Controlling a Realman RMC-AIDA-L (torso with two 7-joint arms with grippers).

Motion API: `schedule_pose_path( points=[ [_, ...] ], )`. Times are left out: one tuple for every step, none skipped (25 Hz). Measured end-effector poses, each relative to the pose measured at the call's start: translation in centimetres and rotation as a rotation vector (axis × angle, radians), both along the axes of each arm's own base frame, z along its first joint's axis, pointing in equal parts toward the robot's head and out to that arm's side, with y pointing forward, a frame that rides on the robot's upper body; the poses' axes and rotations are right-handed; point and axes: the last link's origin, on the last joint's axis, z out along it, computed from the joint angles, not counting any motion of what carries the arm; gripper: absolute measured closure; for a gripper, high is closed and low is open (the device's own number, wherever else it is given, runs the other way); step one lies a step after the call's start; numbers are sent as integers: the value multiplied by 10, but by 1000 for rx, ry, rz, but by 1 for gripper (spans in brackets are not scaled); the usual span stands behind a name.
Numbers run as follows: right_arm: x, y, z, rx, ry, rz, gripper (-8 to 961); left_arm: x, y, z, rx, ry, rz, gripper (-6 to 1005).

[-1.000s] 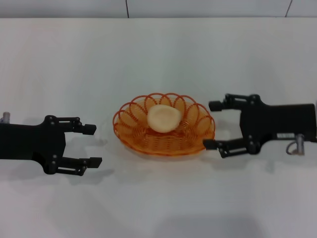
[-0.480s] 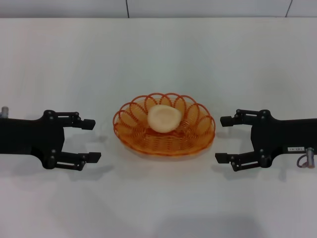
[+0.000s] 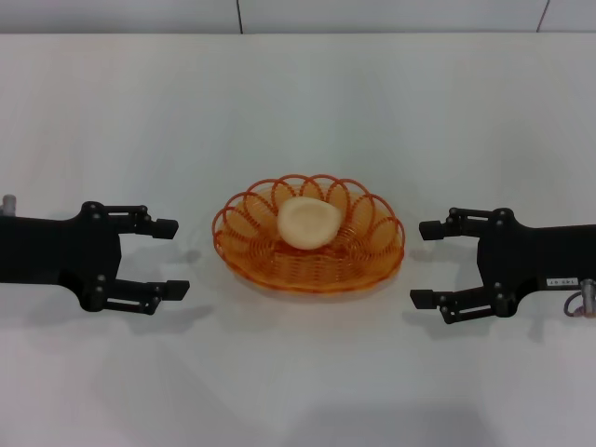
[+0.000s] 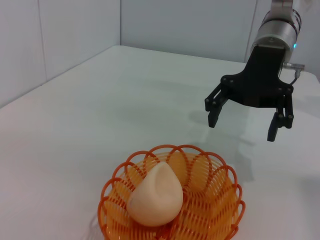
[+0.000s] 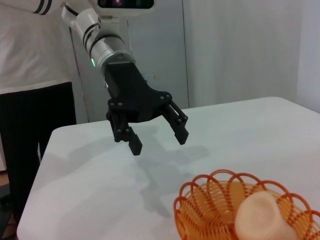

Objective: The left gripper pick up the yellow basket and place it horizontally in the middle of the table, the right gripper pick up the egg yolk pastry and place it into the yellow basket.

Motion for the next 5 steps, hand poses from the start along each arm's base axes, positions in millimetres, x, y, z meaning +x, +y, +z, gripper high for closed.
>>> schedule_pose_path(
  points=[
    [0, 0, 0, 0, 0, 0, 70, 0, 0, 0, 0, 0, 0, 210],
    [0, 0, 0, 0, -2, 0, 70, 0, 0, 0, 0, 0, 0, 210],
    [1, 0, 0, -1, -4, 1, 70, 0, 0, 0, 0, 1, -1, 210],
    [1, -1, 0, -2, -8, 1, 70, 0, 0, 0, 0, 1, -1, 210],
    [1, -1, 0, -2, -8, 1, 70, 0, 0, 0, 0, 1, -1, 210]
  ],
)
